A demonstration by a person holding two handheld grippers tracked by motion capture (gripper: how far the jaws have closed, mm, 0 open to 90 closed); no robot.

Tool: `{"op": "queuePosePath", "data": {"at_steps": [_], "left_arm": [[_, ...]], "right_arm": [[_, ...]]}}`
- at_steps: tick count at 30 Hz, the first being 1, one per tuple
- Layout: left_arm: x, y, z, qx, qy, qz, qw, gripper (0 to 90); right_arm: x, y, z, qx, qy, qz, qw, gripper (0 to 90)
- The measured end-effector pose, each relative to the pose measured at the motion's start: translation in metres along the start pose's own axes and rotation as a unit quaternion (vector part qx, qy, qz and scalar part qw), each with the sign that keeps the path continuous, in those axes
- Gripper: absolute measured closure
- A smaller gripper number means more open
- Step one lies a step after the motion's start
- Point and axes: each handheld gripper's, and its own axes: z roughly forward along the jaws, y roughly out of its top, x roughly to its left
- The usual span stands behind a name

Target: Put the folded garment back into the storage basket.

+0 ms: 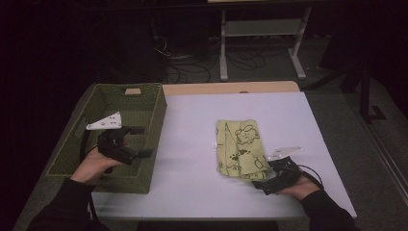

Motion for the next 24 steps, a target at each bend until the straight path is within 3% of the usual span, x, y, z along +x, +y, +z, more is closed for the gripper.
{"op": "queuePosePath", "data": {"at_steps": [24], "left_arm": [[-0.009, 0.018, 0.021, -0.002, -0.021, 0.004, 0.9998, 0.1]], "right_arm": [[0.0, 0.0, -0.001, 0.0, 0.002, 0.0, 1.0, 0.0]]}}
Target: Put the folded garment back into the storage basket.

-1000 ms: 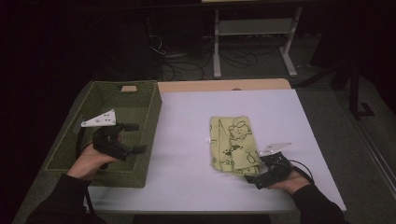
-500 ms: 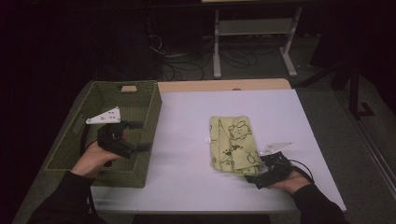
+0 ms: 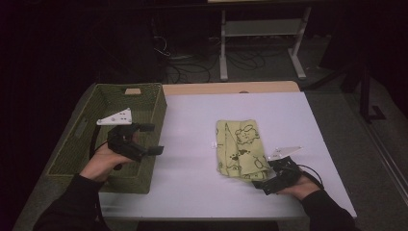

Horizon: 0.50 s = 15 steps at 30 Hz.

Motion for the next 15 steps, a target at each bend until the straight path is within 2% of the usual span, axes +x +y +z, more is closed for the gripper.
{"op": "queuePosePath", "data": {"at_steps": [15], "left_arm": [[-0.007, 0.009, 0.02, -0.001, -0.017, 0.002, 0.9999, 0.1]], "right_arm": [[0.0, 0.0, 0.0, -0.001, 0.001, -0.001, 1.0, 0.0]]}}
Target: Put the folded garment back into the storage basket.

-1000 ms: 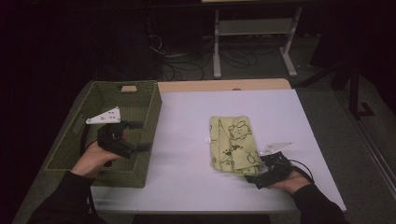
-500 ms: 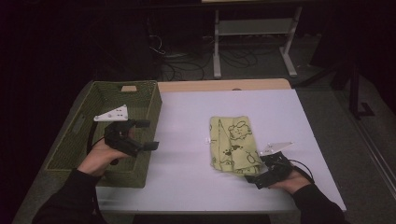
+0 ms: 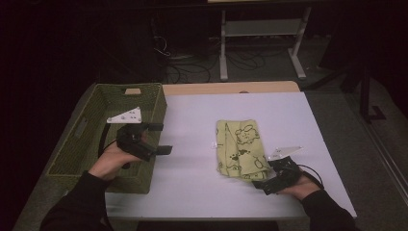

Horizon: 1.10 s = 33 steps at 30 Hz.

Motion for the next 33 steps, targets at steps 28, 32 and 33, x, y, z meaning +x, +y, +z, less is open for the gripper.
{"op": "queuePosePath", "data": {"at_steps": [28, 32, 33], "left_arm": [[-0.017, 0.009, 0.04, 0.012, -0.018, 0.007, 0.9997, 0.1], [-0.019, 0.01, 0.045, 0.013, -0.019, 0.006, 0.9997, 0.1], [-0.019, 0.01, 0.046, 0.012, -0.018, 0.007, 0.9997, 0.1]], "right_arm": [[0.0, 0.0, -0.001, -0.002, 0.0, -0.005, 1.0, 0.0], [0.0, 0.0, -0.001, -0.002, 0.0, -0.005, 1.0, 0.0], [0.0, 0.0, -0.001, -0.002, 0.0, -0.005, 1.0, 0.0]]}}
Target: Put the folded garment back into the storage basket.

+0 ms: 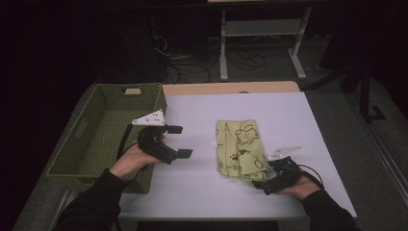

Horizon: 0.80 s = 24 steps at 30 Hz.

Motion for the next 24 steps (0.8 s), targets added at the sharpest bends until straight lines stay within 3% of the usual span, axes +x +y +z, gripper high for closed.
{"op": "queuePosePath", "data": {"at_steps": [13, 24], "left_arm": [[-0.007, 0.001, 0.018, -0.002, -0.002, 0.012, 0.9999, 0.1], [-0.017, 0.0, 0.041, 0.006, -0.017, 0.016, 0.9997, 0.1]], "right_arm": [[0.0, 0.0, 0.0, -0.002, 0.0, 0.0, 1.0, 0.0], [0.0, 0.0, 0.0, -0.003, 0.0, -0.001, 1.0, 0.0]]}}
